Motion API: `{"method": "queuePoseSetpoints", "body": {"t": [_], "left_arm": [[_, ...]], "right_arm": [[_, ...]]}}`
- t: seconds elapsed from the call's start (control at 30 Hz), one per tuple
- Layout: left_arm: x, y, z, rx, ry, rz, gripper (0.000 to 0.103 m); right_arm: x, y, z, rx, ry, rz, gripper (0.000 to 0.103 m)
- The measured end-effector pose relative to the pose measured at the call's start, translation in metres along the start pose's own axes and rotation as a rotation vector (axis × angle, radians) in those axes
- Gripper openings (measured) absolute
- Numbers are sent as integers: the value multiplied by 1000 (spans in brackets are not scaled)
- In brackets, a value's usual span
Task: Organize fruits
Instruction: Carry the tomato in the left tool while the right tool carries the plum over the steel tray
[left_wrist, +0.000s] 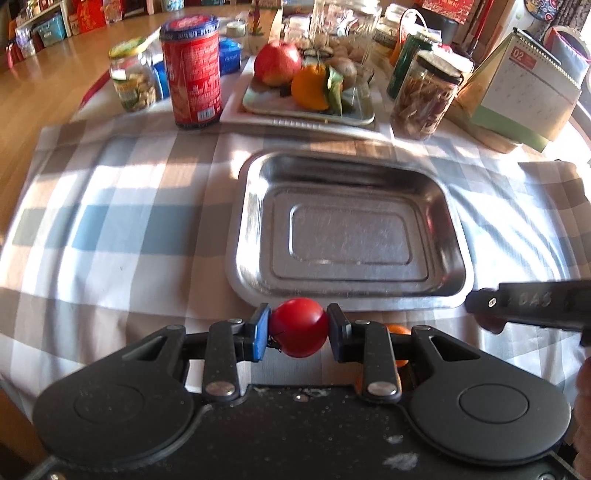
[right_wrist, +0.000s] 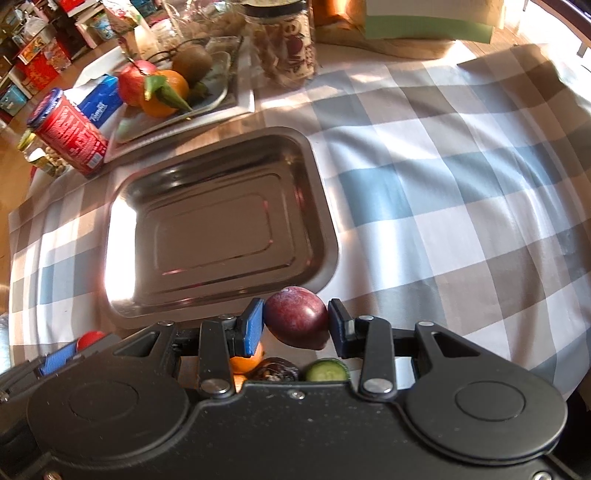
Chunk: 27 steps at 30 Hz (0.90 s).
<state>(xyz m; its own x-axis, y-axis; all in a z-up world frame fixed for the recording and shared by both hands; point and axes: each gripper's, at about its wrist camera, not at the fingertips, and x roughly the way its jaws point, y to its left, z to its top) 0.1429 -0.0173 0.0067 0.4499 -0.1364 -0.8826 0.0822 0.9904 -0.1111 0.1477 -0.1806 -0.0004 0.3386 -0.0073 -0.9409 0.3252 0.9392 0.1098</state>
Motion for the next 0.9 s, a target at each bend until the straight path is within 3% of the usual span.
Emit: {"method": "queuePoseSetpoints", "body": {"t": [0.47, 0.73, 0.9], "left_arm": [[-10, 1, 52, 21, -66, 60, 31], [18, 0, 72, -34, -85, 72, 31], [44, 0, 71, -28, -61, 59, 32]], "right_arm": [[-15, 37, 20, -22, -59, -2, 46], [-4, 39, 41, 10, -154, 60, 46], [19, 36, 47, -1, -141, 57, 46]]}}
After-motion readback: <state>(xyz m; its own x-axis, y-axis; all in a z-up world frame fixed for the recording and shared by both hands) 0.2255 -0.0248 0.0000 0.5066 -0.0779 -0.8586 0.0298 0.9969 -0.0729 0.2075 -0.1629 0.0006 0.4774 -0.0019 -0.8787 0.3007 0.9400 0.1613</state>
